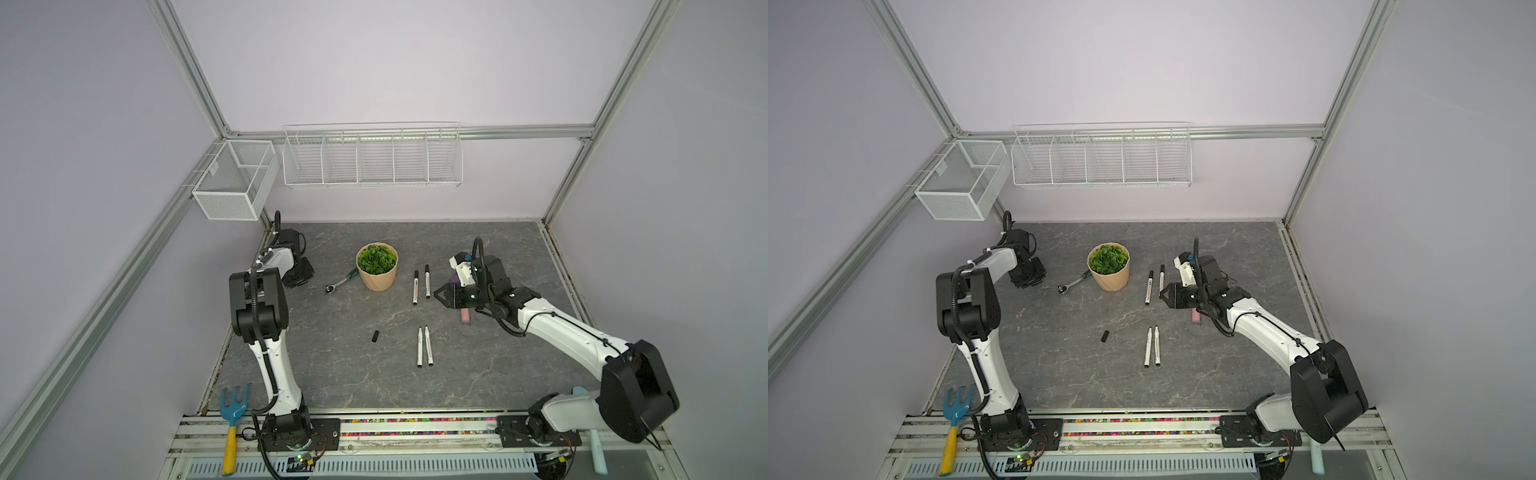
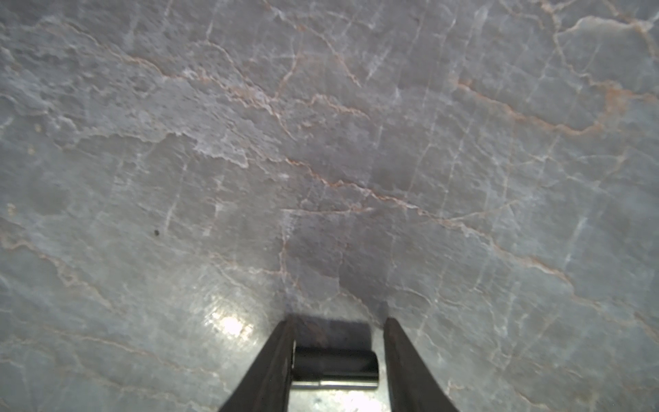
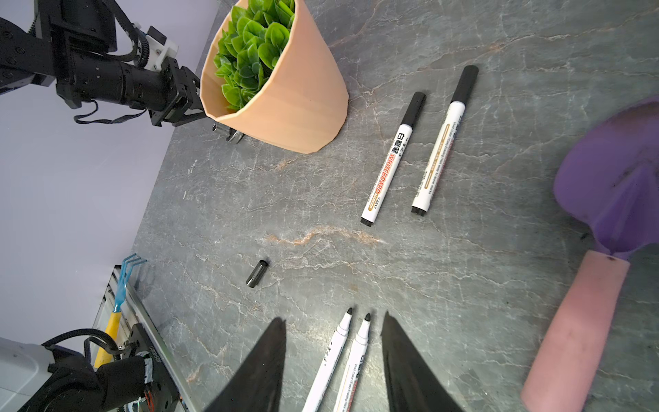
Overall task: Insert the pens into the pen caps
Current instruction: 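Close the left gripper on the black cap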
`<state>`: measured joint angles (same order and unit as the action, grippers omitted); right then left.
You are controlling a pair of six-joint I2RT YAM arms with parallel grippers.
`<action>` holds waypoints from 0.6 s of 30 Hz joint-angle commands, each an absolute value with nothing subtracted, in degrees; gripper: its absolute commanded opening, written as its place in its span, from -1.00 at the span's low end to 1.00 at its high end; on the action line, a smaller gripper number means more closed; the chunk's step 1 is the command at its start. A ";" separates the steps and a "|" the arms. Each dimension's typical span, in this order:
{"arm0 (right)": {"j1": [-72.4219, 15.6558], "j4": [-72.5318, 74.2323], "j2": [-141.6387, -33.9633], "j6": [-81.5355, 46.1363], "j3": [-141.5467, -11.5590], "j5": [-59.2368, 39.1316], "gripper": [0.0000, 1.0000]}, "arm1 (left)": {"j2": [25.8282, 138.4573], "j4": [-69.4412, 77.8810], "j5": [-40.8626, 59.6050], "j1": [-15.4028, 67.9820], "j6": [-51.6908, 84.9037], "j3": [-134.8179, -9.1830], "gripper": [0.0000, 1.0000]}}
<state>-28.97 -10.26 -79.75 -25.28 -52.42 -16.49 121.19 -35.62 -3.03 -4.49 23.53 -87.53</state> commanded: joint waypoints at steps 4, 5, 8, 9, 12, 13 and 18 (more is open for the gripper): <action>-29.18 -8.53 -78.38 -25.31 -50.98 -16.48 -0.07 | 121.34 -39.02 0.29 -4.16 24.65 -83.20 -0.18; -29.18 -8.54 -78.36 -25.37 -50.98 -16.53 -0.07 | 121.23 -38.94 0.39 -4.22 24.63 -82.87 -0.18; -29.21 -8.36 -78.22 -25.26 -50.90 -16.60 -0.07 | 120.77 -38.69 0.62 -3.99 25.05 -81.79 -0.17; -29.24 -8.35 -78.15 -25.30 -50.87 -16.63 -0.07 | 120.54 -38.60 0.57 -3.90 25.20 -81.36 -0.17; -29.23 -8.35 -78.11 -25.28 -50.80 -16.55 -0.08 | 120.30 -38.76 0.40 -3.65 25.14 -80.65 -0.15; -29.26 -8.35 -78.05 -25.09 -50.80 -16.60 -0.08 | 120.15 -38.79 0.20 -3.59 25.17 -80.43 -0.15; -29.19 -8.53 -77.73 -24.96 -50.80 -16.44 -0.08 | 119.45 -39.02 -0.15 -3.52 25.22 -79.52 -0.13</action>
